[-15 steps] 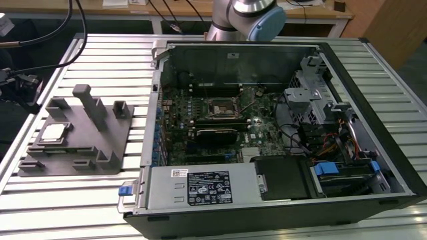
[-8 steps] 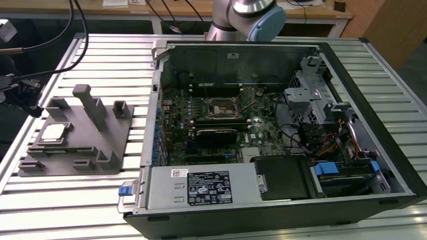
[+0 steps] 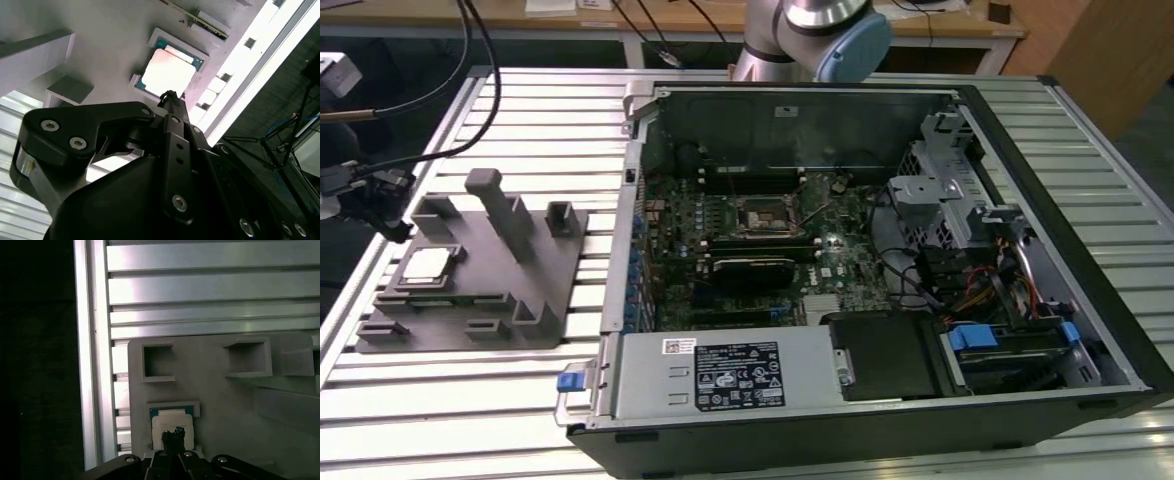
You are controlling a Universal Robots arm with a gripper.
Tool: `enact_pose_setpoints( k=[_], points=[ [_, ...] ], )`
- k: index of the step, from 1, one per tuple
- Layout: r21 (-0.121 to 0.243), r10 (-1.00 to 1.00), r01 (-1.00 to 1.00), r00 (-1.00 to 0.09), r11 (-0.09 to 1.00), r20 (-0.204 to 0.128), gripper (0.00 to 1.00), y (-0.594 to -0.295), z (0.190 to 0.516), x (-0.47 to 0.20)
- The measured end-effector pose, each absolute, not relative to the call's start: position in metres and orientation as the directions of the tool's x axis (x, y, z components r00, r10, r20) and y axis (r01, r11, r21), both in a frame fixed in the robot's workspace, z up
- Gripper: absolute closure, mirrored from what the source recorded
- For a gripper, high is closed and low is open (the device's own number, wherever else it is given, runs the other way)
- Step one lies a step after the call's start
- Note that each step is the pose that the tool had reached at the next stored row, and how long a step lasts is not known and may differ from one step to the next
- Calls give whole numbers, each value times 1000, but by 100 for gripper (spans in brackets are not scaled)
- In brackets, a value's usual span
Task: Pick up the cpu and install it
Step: 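Pick up the cpu and move it towards the insertion slot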
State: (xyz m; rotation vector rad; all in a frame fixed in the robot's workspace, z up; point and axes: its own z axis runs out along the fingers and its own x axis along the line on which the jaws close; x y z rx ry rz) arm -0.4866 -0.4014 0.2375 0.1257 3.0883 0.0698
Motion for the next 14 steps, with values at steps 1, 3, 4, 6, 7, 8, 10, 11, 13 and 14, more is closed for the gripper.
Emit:
enact_pose_setpoints(
  k=[1,3,4,6,7,8,10,11,13,14],
  points=[
    [47,82,80,-995,996,-48,89,-402,236,-487],
    [47,82,80,-995,996,-48,89,-404,233,-487],
    [47,82,80,-995,996,-48,89,-405,232,-487],
    [47,82,80,-995,996,-48,89,-406,229,-486],
    [47,82,80,-995,996,-48,89,-406,227,-486],
    [47,82,80,-995,996,-48,89,-406,225,-486],
    [47,82,80,-995,996,-48,89,-406,222,-485],
    [47,82,80,-995,996,-48,89,-406,220,-484],
    [47,82,80,-995,996,-48,89,-406,217,-483],
    [47,82,80,-995,996,-48,89,-406,215,-483]
  ],
)
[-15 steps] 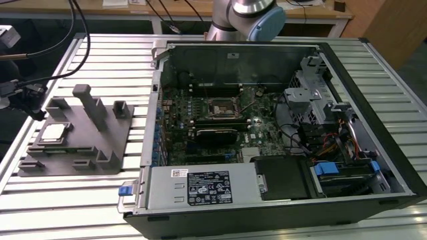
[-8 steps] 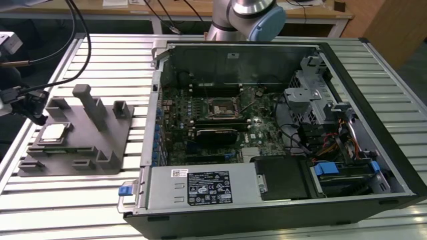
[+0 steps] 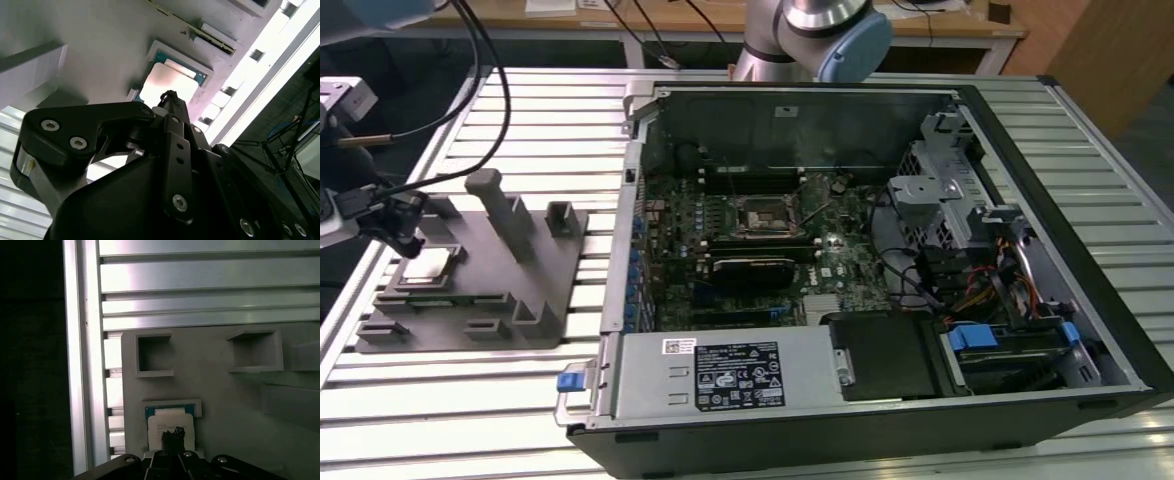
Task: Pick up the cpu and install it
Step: 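Pick up the cpu and move it towards the insertion slot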
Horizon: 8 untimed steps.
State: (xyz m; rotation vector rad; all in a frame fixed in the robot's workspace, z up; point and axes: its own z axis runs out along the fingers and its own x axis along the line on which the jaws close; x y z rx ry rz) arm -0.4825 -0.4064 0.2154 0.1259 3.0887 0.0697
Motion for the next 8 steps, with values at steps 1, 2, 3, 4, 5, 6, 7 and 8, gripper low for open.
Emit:
enact_pose_setpoints(
  k=[1,2,3,4,5,6,7,8],
  points=[
    [47,82,80,-995,996,-48,89,-406,214,-482],
    [47,82,79,-996,996,-48,89,-406,212,-482],
    [47,79,77,-996,996,-48,89,-406,211,-482],
    [47,74,71,-996,996,-48,89,-406,209,-482],
    [47,68,66,-997,997,-48,89,-406,208,-482],
    [47,63,61,-997,997,-48,89,-406,207,-482],
    [46,60,57,-997,997,-48,89,-406,206,-481],
    [46,58,55,-997,997,-48,89,-406,204,-480]
  ],
)
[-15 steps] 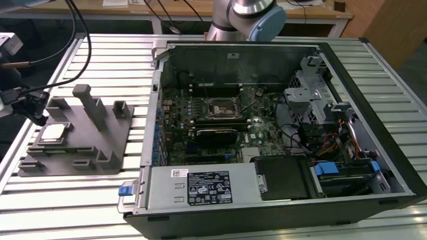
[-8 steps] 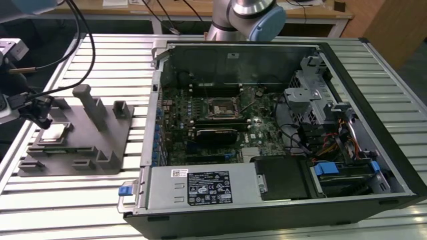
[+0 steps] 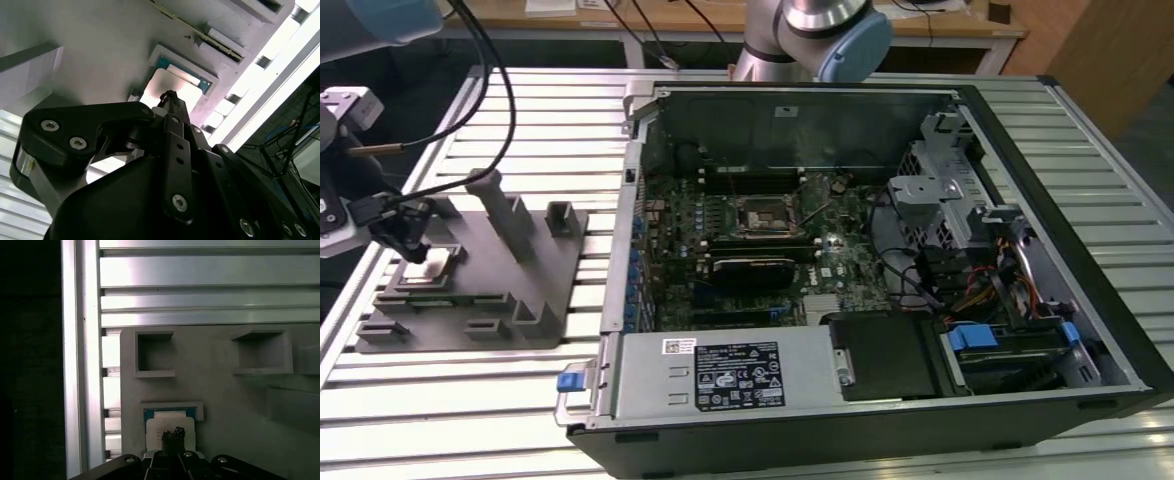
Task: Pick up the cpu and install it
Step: 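Pick up the cpu and move it towards the insertion slot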
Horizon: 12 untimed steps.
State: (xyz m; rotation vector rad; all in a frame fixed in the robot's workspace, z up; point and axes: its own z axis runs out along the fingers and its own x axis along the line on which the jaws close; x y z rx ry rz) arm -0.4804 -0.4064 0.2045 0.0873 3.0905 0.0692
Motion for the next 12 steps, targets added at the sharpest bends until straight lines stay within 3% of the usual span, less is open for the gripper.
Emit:
enact_pose_setpoints(
  k=[12],
  points=[
    [43,55,53,-997,998,-48,89,-406,199,-479]
  ],
)
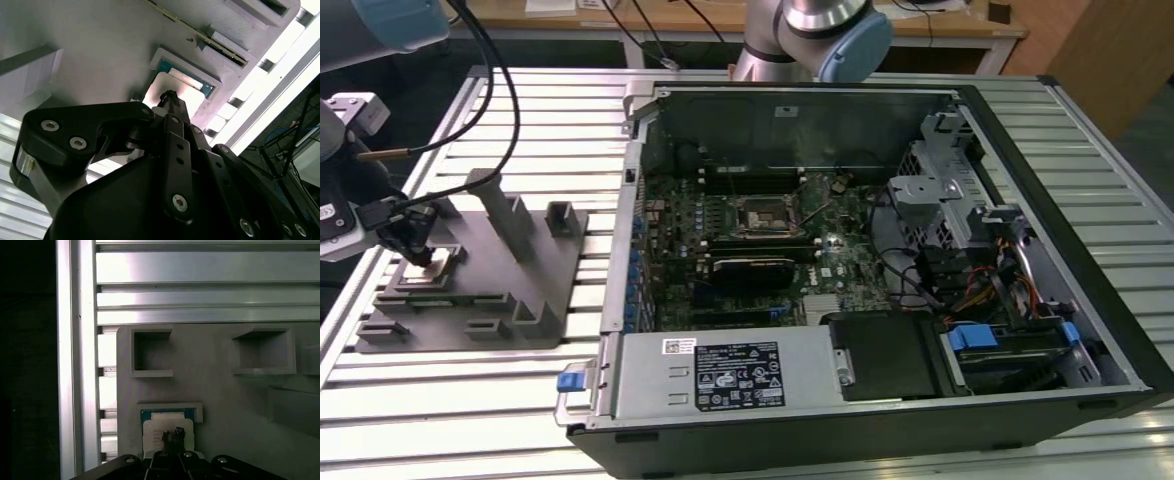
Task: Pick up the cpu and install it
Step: 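Pick up the cpu and move it towards the insertion slot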
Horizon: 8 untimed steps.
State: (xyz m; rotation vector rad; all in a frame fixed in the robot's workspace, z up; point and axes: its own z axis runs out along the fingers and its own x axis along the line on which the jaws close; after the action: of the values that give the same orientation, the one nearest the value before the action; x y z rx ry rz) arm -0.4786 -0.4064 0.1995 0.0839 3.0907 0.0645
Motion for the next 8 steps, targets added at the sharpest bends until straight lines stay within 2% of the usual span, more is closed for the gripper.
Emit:
enact_pose_setpoints(
  k=[1,3,4,5,6,8],
  points=[
    [43,55,53,-997,998,-48,89,-406,199,-479],
    [43,55,53,-997,998,-48,77,-406,199,-479],
    [43,55,53,-997,998,-48,77,-406,199,-479],
    [43,55,53,-997,998,-48,71,-406,199,-479],
    [43,55,53,-997,998,-48,71,-406,199,-479],
    [43,55,53,-997,998,-48,59,-406,199,-479]
  ],
)
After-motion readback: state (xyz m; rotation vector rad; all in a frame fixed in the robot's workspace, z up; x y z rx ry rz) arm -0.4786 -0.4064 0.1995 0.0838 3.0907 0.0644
